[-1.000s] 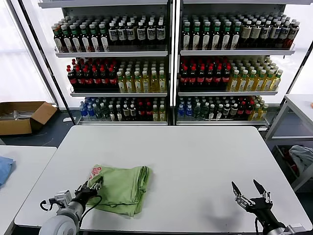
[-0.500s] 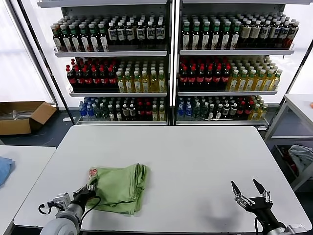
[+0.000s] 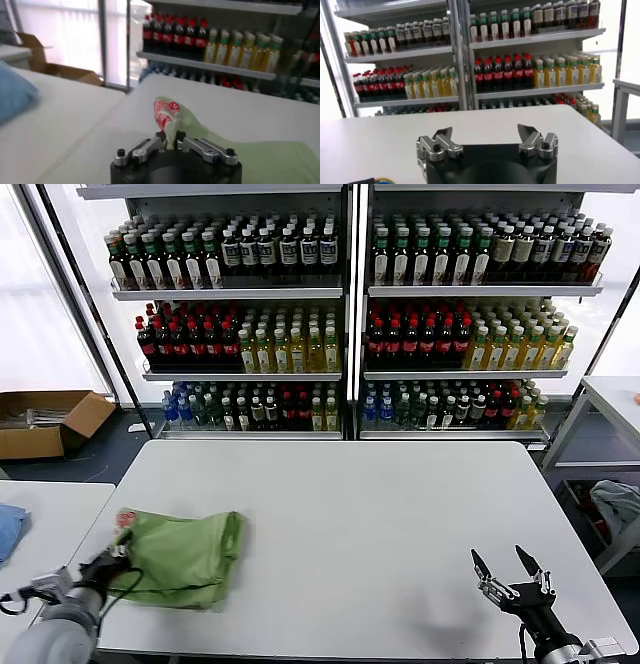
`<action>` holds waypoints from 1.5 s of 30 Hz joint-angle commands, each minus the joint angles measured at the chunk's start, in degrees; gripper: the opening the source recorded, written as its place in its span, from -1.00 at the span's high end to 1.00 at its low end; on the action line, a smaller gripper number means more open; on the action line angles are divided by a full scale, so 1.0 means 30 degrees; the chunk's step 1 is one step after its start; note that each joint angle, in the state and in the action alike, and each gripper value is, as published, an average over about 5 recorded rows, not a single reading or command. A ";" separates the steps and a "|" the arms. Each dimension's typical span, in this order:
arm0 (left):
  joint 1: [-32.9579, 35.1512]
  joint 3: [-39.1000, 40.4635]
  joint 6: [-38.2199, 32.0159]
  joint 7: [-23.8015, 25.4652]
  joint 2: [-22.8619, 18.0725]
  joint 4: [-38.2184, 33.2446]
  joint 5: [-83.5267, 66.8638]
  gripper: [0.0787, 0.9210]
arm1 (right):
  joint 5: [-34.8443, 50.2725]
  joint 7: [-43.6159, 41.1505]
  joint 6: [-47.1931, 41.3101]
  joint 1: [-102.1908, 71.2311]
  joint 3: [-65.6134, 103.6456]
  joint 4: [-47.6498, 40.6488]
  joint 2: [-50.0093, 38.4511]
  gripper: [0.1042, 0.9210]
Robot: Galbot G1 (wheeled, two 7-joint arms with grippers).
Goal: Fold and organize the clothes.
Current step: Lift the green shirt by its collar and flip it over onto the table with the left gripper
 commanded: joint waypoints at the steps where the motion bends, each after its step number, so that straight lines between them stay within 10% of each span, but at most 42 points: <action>1: -0.0331 -0.5804 0.0750 0.1131 0.3836 0.1550 -0.0464 0.83 | 0.0315 0.0004 0.0028 0.0079 0.0031 -0.0020 -0.0146 -0.76; 16: -0.0763 -0.4219 0.1220 0.0406 0.3279 -0.0778 0.0468 0.83 | 0.0832 -0.0002 0.0161 0.0068 0.0607 -0.0176 -0.0273 -0.76; 31: -0.3237 0.7919 0.1993 -0.6320 0.0461 -0.5545 -0.3213 0.83 | 0.0745 0.0062 -0.0086 -0.0326 0.1227 0.0766 -0.0091 -0.76; 45: -0.6099 1.3080 0.1992 -0.9763 -0.3139 -0.3440 -0.7074 0.83 | 0.0035 0.0057 -0.0156 -0.1289 0.1393 0.1597 0.0709 -0.76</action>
